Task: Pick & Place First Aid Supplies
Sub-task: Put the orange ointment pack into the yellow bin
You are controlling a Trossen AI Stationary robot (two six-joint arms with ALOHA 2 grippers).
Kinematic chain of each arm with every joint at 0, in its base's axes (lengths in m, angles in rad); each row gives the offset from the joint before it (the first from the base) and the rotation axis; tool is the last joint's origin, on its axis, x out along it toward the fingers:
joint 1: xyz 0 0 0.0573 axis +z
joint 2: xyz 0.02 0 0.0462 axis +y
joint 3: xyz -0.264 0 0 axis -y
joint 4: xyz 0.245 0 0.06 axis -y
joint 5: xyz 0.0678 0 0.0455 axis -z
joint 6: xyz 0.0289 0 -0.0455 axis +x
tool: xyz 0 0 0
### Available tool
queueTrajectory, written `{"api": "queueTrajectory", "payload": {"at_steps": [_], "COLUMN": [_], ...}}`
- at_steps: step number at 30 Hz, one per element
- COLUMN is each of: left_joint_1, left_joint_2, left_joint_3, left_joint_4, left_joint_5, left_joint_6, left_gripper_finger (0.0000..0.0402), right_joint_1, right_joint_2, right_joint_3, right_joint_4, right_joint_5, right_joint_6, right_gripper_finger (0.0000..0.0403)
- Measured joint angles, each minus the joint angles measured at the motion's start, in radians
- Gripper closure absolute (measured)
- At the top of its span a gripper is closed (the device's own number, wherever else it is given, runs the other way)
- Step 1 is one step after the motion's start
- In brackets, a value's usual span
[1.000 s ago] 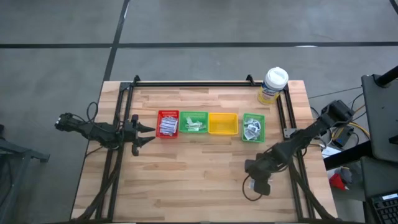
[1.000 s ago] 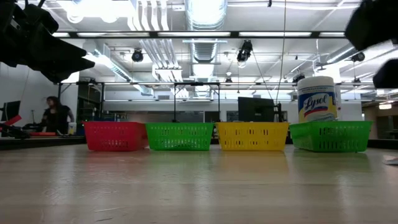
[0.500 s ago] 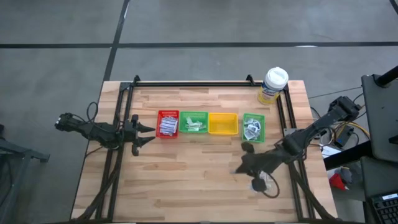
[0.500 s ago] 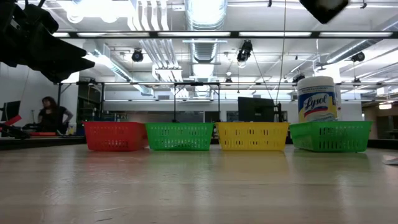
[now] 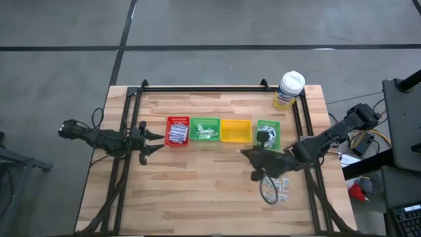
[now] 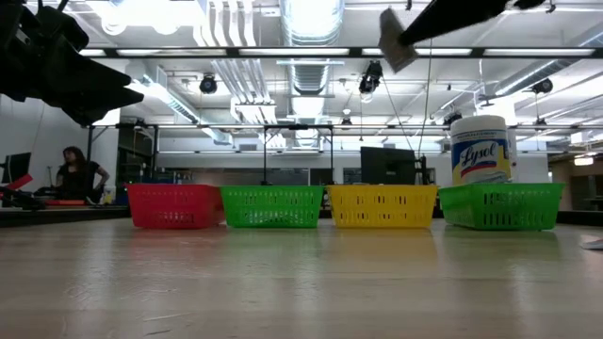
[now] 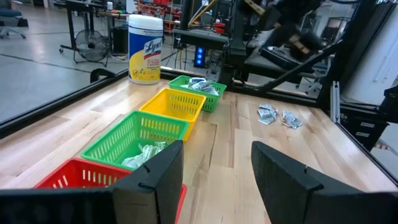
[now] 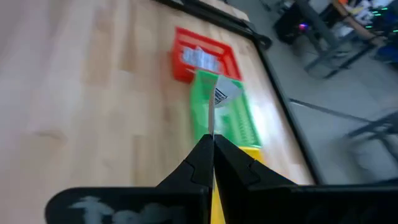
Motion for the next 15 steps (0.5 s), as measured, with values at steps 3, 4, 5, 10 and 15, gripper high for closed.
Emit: {"api": "queueTrajectory", "payload": {"at_steps": [3, 4, 5, 10, 15], "left_joint_1": [0.0, 0.0, 0.0, 0.0, 0.0], "left_joint_2": [0.0, 0.0, 0.0, 0.0, 0.003], "left_joint_3": [0.0, 0.0, 0.0, 0.0, 0.0], "left_joint_4": [0.0, 0.0, 0.0, -0.003, -0.007], "left_joint_5": [0.0, 0.0, 0.0, 0.0, 0.0], "left_joint_6": [0.0, 0.0, 0.0, 0.0, 0.002], "left_gripper_finger": [0.0213, 0.0213, 0.0213, 0.0213, 0.0213], "right_joint_1": [-0.06, -0.082, -0.103, -0.207, -0.298], "right_joint_2": [0.025, 0.037, 0.048, 0.109, 0.177], "right_joint_3": [0.0, 0.001, 0.005, 0.047, 0.129], "right_joint_4": [0.001, -0.001, -0.001, -0.032, -0.165], "right_joint_5": [0.002, 0.002, 0.001, -0.001, -0.009], "right_joint_6": [-0.066, -0.088, -0.109, -0.183, -0.152], "right_gripper_finger": [0.0394, 0.0394, 0.0394, 0.0394, 0.0394]}}
